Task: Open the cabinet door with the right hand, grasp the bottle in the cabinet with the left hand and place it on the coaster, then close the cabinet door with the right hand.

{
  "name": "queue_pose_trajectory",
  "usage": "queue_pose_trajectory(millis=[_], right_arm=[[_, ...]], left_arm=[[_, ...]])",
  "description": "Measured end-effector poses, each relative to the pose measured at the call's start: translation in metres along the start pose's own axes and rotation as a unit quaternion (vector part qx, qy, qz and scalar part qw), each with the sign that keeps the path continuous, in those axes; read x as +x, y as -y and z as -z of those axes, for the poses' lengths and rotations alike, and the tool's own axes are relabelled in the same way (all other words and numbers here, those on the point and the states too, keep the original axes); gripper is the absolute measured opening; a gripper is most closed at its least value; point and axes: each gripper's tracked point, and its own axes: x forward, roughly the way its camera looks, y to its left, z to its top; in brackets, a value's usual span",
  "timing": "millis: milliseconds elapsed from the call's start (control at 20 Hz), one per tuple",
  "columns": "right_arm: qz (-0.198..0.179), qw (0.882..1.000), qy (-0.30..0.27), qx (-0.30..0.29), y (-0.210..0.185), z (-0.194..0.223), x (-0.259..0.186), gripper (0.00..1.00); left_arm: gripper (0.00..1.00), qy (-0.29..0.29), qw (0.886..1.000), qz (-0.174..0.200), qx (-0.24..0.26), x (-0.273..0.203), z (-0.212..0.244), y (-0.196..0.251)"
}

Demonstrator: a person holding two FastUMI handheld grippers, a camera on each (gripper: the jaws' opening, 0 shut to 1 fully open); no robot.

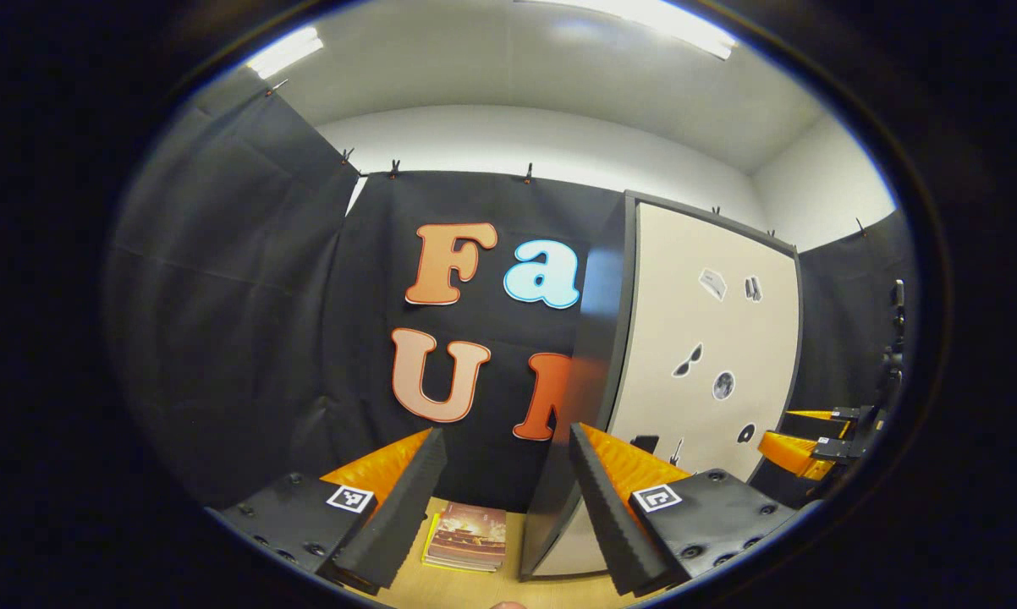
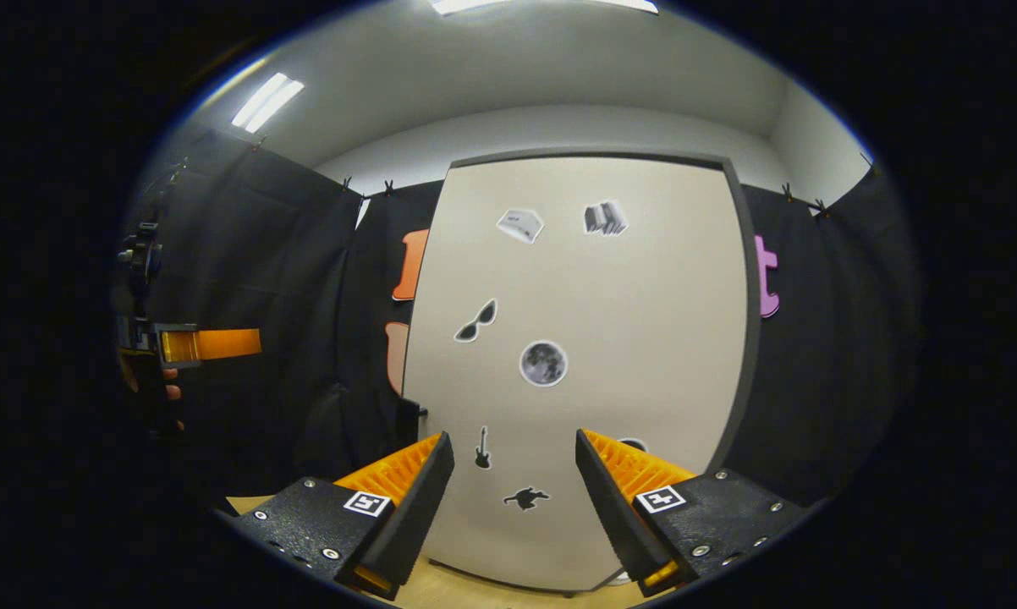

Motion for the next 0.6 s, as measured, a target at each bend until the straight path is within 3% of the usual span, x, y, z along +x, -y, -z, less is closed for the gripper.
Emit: queue_pose_trajectory(millis=[200,400,550,600], right_arm=[[0.021,0.999,0.044,-0.003,0.031,-0.061,-0.045,0.90],[0.067,0.995,0.063,-0.022,0.059,-0.093,-0.074,0.92],[0.079,0.994,0.074,-0.032,0.063,-0.109,-0.089,0.92],[0.084,0.993,0.078,-0.032,0.064,-0.114,-0.094,0.92]], left_arm=[[0.95,0.005,1.000,0.020,0.021,0.009,-0.036,0.019],[0.91,0.016,0.999,0.025,0.023,0.009,-0.069,0.026],[0.91,0.034,0.998,0.021,0.042,0.003,-0.093,0.027],[0.96,0.044,0.998,0.019,0.046,0.000,-0.100,0.028]])
